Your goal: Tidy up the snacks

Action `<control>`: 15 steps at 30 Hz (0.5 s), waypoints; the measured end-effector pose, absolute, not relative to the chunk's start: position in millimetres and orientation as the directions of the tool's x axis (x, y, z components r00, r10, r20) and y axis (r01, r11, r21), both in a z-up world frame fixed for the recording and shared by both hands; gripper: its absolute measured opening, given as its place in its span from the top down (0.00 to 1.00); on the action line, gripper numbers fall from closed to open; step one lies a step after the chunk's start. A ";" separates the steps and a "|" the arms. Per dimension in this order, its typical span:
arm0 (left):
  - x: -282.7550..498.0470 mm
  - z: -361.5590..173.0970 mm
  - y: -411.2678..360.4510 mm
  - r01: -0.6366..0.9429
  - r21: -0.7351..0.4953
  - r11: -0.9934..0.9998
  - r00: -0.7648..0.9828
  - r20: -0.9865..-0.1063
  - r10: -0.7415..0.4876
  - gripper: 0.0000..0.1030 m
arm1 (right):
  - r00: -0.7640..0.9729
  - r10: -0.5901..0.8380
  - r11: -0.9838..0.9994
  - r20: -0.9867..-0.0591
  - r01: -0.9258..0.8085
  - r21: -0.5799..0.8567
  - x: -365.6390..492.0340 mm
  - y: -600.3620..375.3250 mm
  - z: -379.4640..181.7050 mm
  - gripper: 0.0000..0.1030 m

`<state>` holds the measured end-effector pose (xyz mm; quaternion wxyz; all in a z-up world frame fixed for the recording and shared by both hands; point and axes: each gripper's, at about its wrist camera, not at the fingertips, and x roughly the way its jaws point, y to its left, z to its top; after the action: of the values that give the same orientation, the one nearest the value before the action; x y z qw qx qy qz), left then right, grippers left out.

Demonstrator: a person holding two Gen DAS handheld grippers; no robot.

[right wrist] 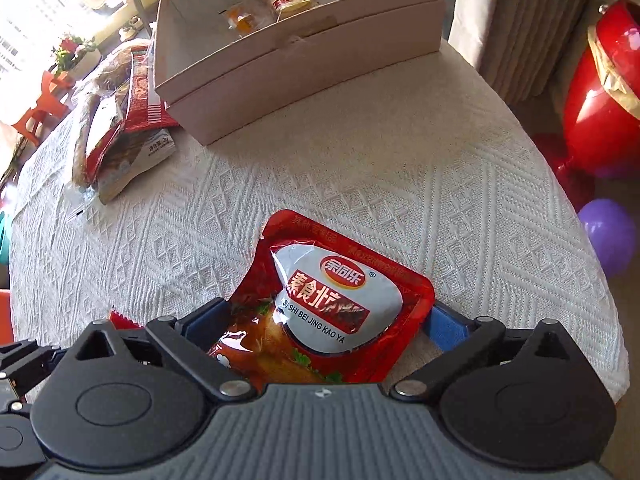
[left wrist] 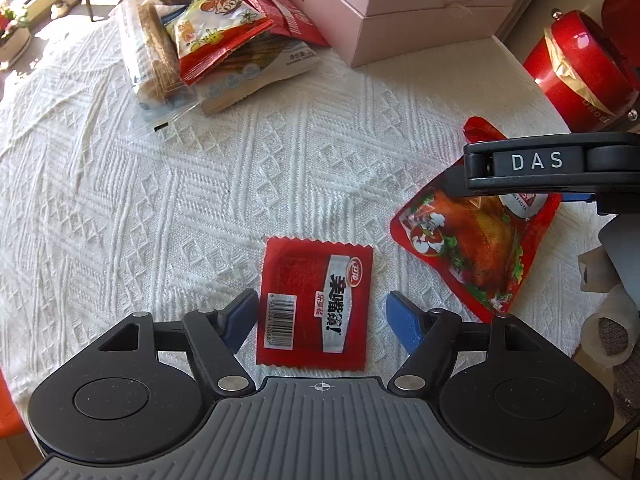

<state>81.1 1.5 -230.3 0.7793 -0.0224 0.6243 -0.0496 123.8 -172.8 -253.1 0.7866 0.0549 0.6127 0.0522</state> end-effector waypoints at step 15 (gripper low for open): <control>83.1 -230.9 -6.5 0.137 -0.024 0.990 0.220 -0.974 -0.054 0.41 | 0.314 0.140 0.976 -0.939 -0.203 0.077 98.4 -208.9 -206.9 0.20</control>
<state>83.1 -6.5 -230.9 0.7804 0.0335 0.6214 -0.0613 98.4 -208.9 -206.9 0.8100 -0.0274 0.5761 0.1057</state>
